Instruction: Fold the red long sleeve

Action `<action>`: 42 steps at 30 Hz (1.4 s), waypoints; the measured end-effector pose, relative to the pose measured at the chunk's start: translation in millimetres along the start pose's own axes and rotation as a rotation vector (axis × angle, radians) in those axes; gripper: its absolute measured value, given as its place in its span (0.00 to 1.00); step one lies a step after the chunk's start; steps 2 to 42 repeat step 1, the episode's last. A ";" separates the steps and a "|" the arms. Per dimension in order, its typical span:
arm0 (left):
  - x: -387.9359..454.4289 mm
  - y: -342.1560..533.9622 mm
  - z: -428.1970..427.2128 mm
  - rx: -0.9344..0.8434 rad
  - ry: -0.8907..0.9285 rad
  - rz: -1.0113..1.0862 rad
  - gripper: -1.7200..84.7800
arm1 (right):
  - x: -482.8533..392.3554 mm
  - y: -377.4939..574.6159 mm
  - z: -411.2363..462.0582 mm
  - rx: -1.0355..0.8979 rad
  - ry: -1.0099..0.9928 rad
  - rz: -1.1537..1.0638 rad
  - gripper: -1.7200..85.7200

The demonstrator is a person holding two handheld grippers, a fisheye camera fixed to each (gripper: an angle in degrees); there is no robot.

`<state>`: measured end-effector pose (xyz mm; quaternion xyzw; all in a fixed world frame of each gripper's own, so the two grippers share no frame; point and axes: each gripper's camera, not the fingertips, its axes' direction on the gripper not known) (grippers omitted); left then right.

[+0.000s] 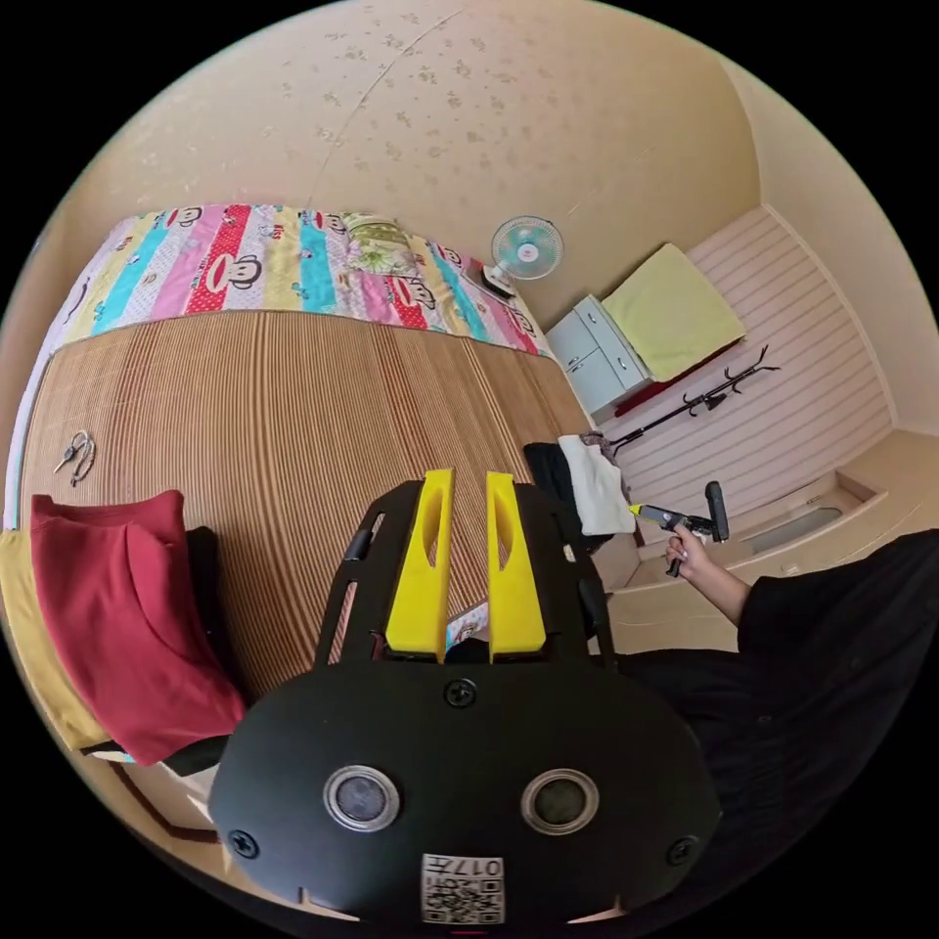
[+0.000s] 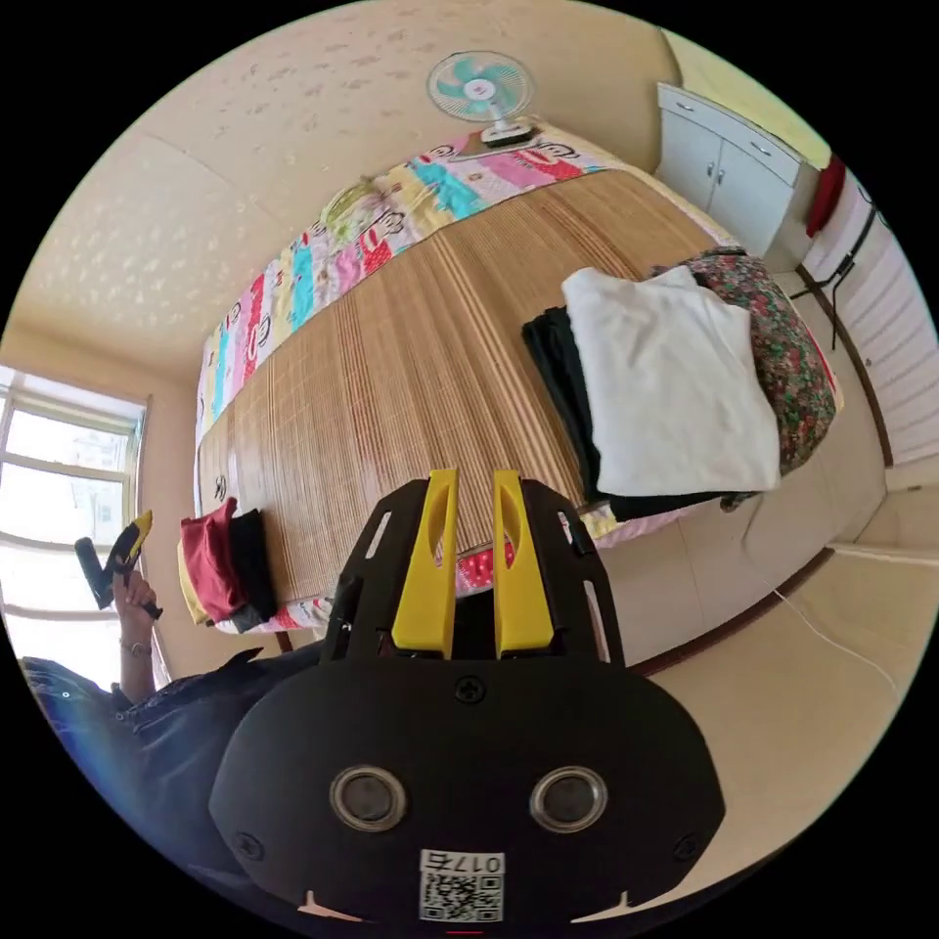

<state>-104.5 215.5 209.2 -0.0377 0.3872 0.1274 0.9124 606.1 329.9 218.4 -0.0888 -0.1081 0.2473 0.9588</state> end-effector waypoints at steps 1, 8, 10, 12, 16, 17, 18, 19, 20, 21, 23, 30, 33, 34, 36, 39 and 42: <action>11.4 -5.2 6.9 0.010 0.011 0.020 0.09 | 31.7 -7.2 -13.8 0.034 0.024 0.040 0.10; 11.4 -5.2 6.9 0.010 0.011 0.020 0.09 | 31.7 -7.2 -13.8 0.034 0.024 0.040 0.10; 11.4 -5.2 6.9 0.010 0.011 0.020 0.09 | 31.7 -7.2 -13.8 0.034 0.024 0.040 0.10; 11.4 -5.2 6.9 0.010 0.011 0.020 0.09 | 31.7 -7.2 -13.8 0.034 0.024 0.040 0.10; 11.4 -5.2 6.9 0.010 0.011 0.020 0.09 | 31.7 -7.2 -13.8 0.034 0.024 0.040 0.10; 11.4 -5.2 6.9 0.010 0.011 0.020 0.09 | 31.7 -7.2 -13.8 0.034 0.024 0.040 0.10; 11.4 -5.2 6.9 0.010 0.011 0.020 0.09 | 31.7 -7.2 -13.8 0.034 0.024 0.040 0.10; 11.4 -5.2 6.9 0.010 0.011 0.020 0.09 | 31.7 -7.2 -13.8 0.034 0.024 0.040 0.10; 11.4 -5.2 6.9 0.010 0.011 0.020 0.09 | 31.7 -7.2 -13.8 0.034 0.024 0.040 0.10; 11.4 -5.2 6.9 0.010 0.011 0.020 0.09 | 31.7 -7.2 -13.8 0.034 0.024 0.040 0.10; 11.4 -5.2 6.9 0.010 0.011 0.020 0.09 | 31.7 -7.2 -13.8 0.034 0.024 0.040 0.10; 11.4 -5.2 6.9 0.010 0.011 0.020 0.09 | 31.7 -7.2 -13.8 0.034 0.024 0.040 0.10; 11.4 -5.2 6.9 0.010 0.011 0.020 0.09 | 31.7 -7.2 -13.8 0.034 0.024 0.040 0.10; 11.4 -5.2 6.9 0.010 0.011 0.020 0.09 | 31.7 -7.2 -13.8 0.034 0.024 0.040 0.10; 11.4 -5.2 6.9 0.010 0.011 0.020 0.09 | 31.7 -7.2 -13.8 0.034 0.024 0.040 0.10; 11.4 -5.2 6.9 0.010 0.011 0.020 0.09 | 31.7 -7.2 -13.8 0.034 0.024 0.040 0.10; 11.4 -5.2 6.9 0.010 0.011 0.020 0.09 | 31.7 -7.2 -13.8 0.034 0.024 0.040 0.10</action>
